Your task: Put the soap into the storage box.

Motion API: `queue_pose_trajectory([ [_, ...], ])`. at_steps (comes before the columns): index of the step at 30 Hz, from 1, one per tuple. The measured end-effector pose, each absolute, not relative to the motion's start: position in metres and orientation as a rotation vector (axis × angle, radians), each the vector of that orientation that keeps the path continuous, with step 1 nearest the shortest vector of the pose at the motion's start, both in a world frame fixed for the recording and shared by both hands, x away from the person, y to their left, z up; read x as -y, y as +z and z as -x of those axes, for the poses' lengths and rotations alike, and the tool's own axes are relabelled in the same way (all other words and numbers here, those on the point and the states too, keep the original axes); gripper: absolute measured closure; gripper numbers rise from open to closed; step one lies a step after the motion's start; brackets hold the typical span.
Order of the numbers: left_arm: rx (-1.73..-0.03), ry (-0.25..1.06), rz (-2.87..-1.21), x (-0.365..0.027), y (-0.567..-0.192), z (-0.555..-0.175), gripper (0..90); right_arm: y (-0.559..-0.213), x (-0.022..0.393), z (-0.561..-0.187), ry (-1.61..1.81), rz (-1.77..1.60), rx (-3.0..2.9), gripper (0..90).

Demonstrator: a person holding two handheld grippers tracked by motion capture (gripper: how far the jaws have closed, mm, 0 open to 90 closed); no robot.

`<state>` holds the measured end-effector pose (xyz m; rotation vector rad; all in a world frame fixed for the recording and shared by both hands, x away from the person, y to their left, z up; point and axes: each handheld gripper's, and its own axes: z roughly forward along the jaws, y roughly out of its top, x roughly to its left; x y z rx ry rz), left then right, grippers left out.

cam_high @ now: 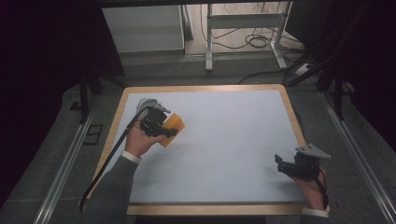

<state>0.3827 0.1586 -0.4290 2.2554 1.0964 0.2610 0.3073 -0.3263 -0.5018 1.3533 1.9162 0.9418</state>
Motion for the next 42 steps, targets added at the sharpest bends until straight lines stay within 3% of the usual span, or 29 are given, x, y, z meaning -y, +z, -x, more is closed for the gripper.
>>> queue_pose_trajectory([
  [18, -1.096, 0.304, -2.161, -0.169, -0.413, -0.382, 61.2, -0.503, 0.326, -0.308, 0.935, -1.355, -1.918, 8.3],
  [42, -1.219, 0.333, -2.088, -0.193, -0.409, -0.415, 61.3, -0.502, 0.329, -0.307, 0.938, -1.363, -1.909, 8.3],
])
